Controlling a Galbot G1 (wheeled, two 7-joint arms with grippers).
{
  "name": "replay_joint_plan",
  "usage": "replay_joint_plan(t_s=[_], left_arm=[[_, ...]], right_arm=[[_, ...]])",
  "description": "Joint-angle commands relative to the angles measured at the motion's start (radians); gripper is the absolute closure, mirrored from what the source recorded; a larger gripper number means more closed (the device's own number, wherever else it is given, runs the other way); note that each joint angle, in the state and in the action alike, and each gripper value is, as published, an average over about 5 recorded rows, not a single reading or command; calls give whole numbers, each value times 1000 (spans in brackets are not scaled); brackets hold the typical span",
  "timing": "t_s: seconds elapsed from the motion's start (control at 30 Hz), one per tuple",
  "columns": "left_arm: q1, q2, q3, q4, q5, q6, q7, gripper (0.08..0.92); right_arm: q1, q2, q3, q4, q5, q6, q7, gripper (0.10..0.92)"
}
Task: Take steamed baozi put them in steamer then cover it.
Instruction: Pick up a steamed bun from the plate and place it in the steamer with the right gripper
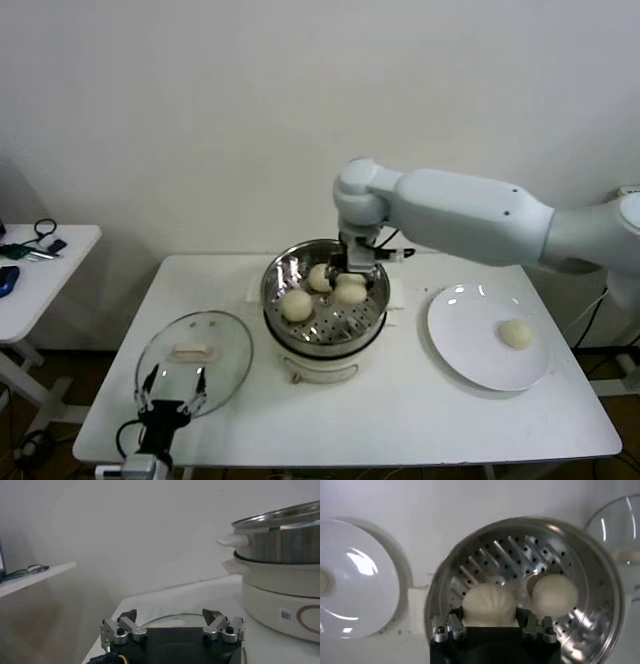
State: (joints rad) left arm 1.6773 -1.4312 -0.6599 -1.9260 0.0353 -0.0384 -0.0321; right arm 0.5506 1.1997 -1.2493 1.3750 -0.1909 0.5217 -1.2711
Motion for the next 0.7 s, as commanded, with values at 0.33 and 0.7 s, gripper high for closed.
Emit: replay_joint_plan(t_s=[0.33,0.7], left_arm=[[-2,5,-4,11,-6,-2,-1,177],[-6,5,-2,21,-3,-3,-1,177]], right_arm=[[-74,58,-15,5,-18,14,7,335],[-84,52,-9,1,-27,10,21,313]])
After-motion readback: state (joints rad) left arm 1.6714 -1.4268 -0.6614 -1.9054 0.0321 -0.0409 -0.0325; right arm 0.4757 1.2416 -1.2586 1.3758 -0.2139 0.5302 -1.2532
